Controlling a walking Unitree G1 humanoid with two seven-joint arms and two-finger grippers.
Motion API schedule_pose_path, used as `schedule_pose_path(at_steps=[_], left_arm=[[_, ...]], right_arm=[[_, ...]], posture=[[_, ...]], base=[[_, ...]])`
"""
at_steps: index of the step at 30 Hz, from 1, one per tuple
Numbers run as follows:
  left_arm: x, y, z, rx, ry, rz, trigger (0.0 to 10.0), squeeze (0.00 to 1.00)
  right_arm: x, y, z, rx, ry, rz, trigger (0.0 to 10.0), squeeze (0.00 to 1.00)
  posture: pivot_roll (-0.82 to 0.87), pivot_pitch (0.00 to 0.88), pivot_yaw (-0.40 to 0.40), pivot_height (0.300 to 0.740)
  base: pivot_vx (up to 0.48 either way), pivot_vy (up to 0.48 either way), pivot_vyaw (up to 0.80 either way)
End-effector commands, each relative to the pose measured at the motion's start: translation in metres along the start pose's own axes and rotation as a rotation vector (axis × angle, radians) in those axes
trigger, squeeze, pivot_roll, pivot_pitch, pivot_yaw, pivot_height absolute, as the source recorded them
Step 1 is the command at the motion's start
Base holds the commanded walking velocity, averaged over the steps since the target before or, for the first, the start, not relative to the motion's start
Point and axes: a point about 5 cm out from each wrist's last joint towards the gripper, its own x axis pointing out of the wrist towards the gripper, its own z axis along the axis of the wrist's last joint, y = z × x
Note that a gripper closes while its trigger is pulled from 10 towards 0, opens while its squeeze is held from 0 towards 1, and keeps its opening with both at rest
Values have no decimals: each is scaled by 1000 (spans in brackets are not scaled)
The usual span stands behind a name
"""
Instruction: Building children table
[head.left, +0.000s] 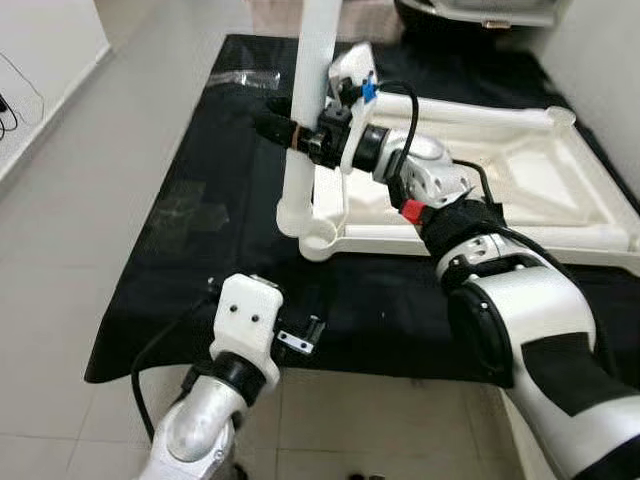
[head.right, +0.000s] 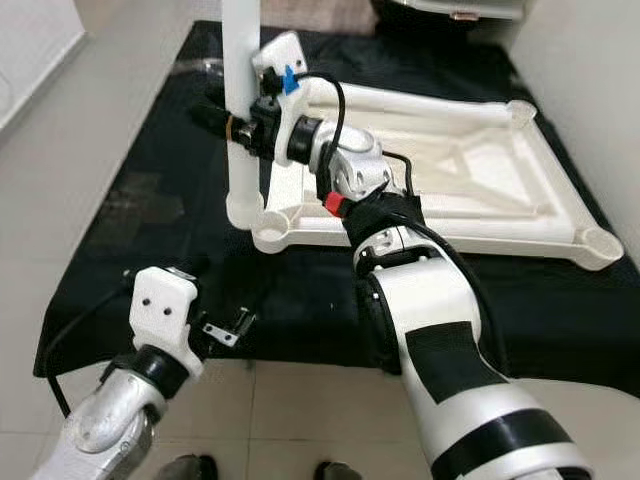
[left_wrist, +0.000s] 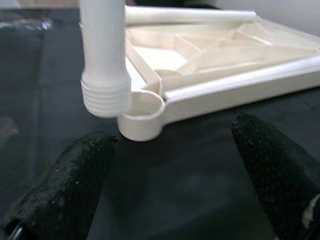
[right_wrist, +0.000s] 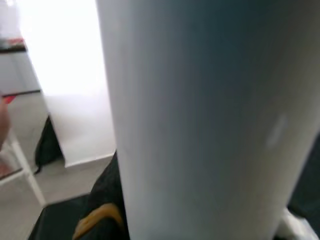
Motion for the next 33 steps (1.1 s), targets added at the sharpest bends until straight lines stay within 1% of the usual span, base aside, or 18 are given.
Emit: schedule_pose_path(at_steps=[1, 5, 6, 8, 9, 12, 15, 19, 25, 28, 29, 33], left_arm=[[-4, -2, -1, -1, 18, 1, 10000, 0], [-9, -3, -2, -4, 39, 4, 10000, 0], [-10, -2, -2, -4, 44, 6, 10000, 0], [-10, -1, -4, -5, 53, 10, 10000, 0], [-10, -1, -4, -5, 53, 10, 10000, 0], [-8, -1, -6, 1, 59, 4, 10000, 0], [-8, -1, -6, 4, 61, 4, 10000, 0], [-10, -3, -6, 9, 68, 4, 10000, 0], [-12, -5, -7, 16, 72, 1, 10000, 0], [-12, -4, -8, 19, 73, 1, 10000, 0], [-11, -3, -8, 23, 71, 3, 10000, 0], [-10, -1, -8, 28, 68, 4, 10000, 0]], right_arm=[[-3, -1, 0, -11, 22, 16, 10000, 0], [-16, -9, 4, -13, 47, 20, 10000, 0], [-21, -11, 8, -2, 41, 61, 10000, 0], [-26, -11, 15, 13, 22, 125, 10000, 0], [-26, -11, 15, 13, 22, 125, 10000, 0], [-28, -9, 20, 20, 1, 195, 10000, 0], [-28, -8, 20, 21, 6, 209, 10000, 0], [-30, -8, 13, 0, 60, 212, 10000, 0], [-28, -4, 4, 5, 80, 227, 10000, 0], [-24, -2, 0, -2, 94, 228, 10000, 0], [-20, 2, -3, -4, 107, 250, 10000, 0], [-16, 7, -8, -2, 125, 288, 10000, 0]], posture=[[153, 322, -69, 740], [158, 332, -69, 740], [148, 326, -63, 740], [148, 321, -58, 740], [148, 321, -58, 740], [147, 309, -59, 740], [146, 307, -59, 740], [150, 297, -64, 740], [151, 282, -64, 740], [152, 276, -63, 740], [150, 270, -63, 740], [146, 264, -65, 740]], base=[[0, 0, 0], [0, 0, 0], [0, 0, 0], [0, 0, 0], [0, 0, 0], [0, 0, 0], [0, 0, 0], [0, 0, 0], [0, 0, 0], [0, 0, 0], [0, 0, 0], [0, 0, 0]])
